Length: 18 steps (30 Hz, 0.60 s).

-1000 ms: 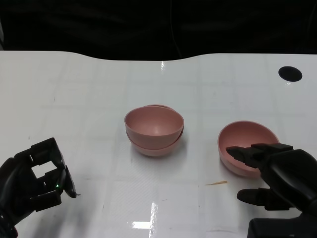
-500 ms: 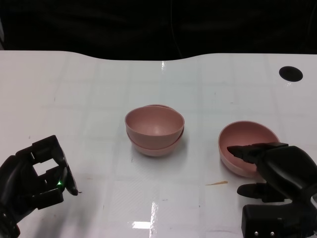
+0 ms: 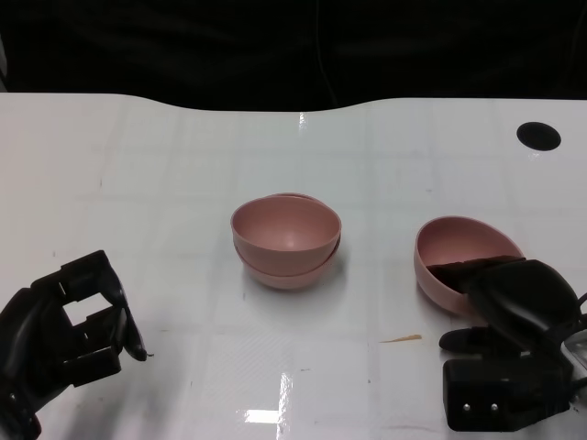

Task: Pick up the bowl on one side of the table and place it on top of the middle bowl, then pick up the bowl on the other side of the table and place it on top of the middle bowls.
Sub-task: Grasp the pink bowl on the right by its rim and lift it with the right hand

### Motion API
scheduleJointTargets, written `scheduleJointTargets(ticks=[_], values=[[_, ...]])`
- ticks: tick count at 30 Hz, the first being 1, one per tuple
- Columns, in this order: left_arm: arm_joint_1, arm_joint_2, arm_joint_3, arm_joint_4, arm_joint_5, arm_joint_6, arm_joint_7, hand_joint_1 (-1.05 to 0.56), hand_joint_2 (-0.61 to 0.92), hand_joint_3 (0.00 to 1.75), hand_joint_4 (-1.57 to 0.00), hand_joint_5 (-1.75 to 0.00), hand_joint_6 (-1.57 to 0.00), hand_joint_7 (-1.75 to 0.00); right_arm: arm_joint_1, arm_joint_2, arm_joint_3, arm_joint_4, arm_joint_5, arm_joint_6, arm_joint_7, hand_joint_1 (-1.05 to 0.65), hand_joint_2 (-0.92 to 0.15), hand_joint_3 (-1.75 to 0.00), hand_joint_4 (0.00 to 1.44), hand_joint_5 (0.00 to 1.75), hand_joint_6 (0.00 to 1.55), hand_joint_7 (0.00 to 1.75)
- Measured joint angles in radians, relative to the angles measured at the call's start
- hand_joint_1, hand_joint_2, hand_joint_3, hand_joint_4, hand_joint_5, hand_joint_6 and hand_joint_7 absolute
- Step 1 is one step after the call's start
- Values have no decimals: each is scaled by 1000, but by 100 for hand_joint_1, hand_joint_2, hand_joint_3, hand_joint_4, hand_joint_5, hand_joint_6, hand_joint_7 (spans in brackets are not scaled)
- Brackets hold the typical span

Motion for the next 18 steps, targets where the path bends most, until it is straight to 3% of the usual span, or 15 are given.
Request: scheduleJointTargets(ticks=[7,10,11,12,14,15,16,17,18], values=[[1,-2,1,-6,1,2,0,21,77,144,-90,-175,-73,-175,-56,3,43,111,26,-33,-63,-68,-92,-25,55,4,51,3],[2,-7,2,-6,0,1,0,22,77,145,-91,-175,-73,-175,-75,11,59,178,34,-65,-144,-53,-92,-19,71,9,64,7],[2,-8,2,-6,0,1,0,23,76,146,-91,-175,-73,-175,-81,15,66,203,35,-82,-182,-40,-92,-19,89,20,79,12],[2,-8,3,-6,0,1,0,23,76,146,-91,-175,-74,-175,-86,20,73,228,35,-101,-224,-36,-92,-19,93,23,83,13],[2,-10,3,-6,0,1,0,23,76,146,-92,-175,-74,-175,-97,26,89,280,36,-161,-312,-25,-92,-15,92,80,107,11],[3,-10,3,-7,0,2,0,23,76,147,-92,-175,-74,-175,-101,29,94,305,36,-197,-357,-24,-92,-14,89,96,112,11],[3,-10,3,-7,0,2,0,23,76,147,-92,-175,-74,-175,-106,32,97,328,38,-227,-399,-26,-92,-24,78,142,88,88],[3,-11,3,-7,0,2,0,23,76,147,-92,-175,-75,-175,-111,34,99,349,41,-253,-438,-27,-92,-27,74,161,70,134],[3,-11,3,-7,0,1,0,23,76,147,-92,-175,-75,-175,-119,35,101,367,42,-273,-466,-27,-92,-29,72,168,64,150]])
